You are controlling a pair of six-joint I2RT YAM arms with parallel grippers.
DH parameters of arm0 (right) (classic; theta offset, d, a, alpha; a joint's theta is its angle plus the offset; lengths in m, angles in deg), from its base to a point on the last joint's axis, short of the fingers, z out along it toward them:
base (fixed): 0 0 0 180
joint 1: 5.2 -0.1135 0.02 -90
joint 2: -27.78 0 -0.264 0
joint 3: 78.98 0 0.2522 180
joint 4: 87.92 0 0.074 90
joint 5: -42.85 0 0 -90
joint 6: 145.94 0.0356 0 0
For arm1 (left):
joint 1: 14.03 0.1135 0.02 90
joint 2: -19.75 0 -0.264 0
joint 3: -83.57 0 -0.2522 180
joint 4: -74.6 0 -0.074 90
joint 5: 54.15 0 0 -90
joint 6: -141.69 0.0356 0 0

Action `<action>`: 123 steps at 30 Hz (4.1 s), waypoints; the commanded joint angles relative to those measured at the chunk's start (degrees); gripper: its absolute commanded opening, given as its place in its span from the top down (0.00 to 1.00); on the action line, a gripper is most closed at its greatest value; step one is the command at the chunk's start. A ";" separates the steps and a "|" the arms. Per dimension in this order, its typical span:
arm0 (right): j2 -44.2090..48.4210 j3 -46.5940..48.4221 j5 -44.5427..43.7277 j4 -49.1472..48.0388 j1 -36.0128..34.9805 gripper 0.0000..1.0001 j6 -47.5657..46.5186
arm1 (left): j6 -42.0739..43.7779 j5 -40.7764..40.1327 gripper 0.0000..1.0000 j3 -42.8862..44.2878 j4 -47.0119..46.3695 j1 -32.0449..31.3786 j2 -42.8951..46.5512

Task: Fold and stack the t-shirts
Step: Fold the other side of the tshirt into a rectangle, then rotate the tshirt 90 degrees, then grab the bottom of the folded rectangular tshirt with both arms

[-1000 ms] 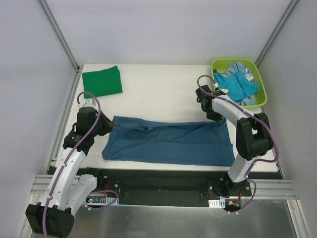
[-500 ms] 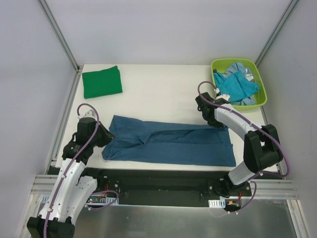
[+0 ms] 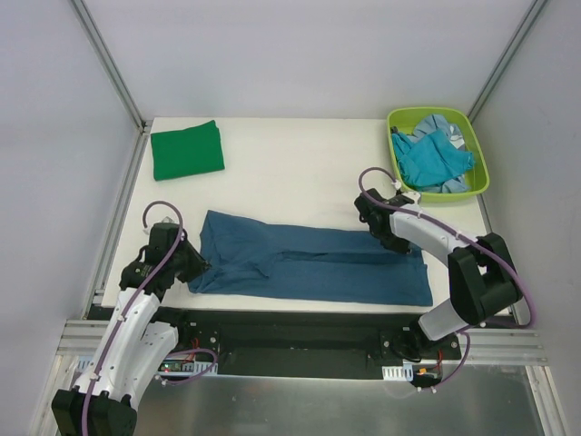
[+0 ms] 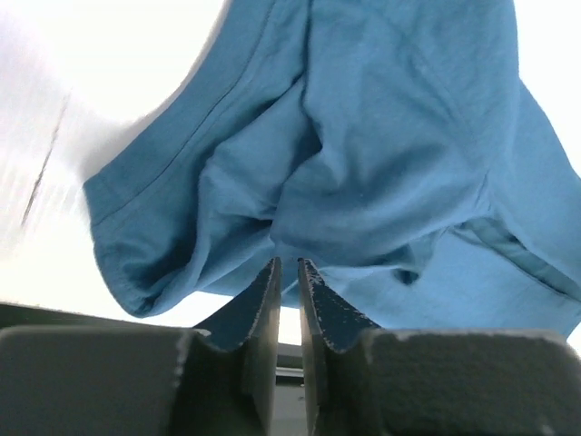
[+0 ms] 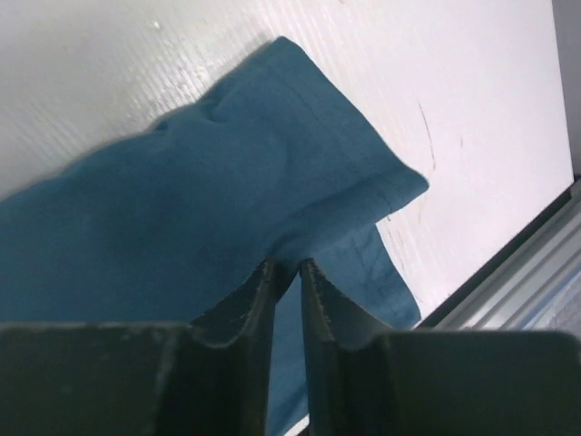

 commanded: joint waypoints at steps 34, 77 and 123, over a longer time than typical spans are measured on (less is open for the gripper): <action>-2.55 -7.60 43.95 -26.43 3.44 0.03 -21.96 | 1.25 11.09 0.01 19.09 -16.47 -12.09 -54.18; 20.36 -9.18 58.10 -26.95 -14.67 0.04 -16.52 | -18.53 15.93 0.01 116.11 -46.70 -14.82 -124.16; 44.99 -40.48 59.16 -30.21 -10.09 0.23 -3.16 | -14.21 13.12 0.32 -4.99 -31.14 -48.30 -29.32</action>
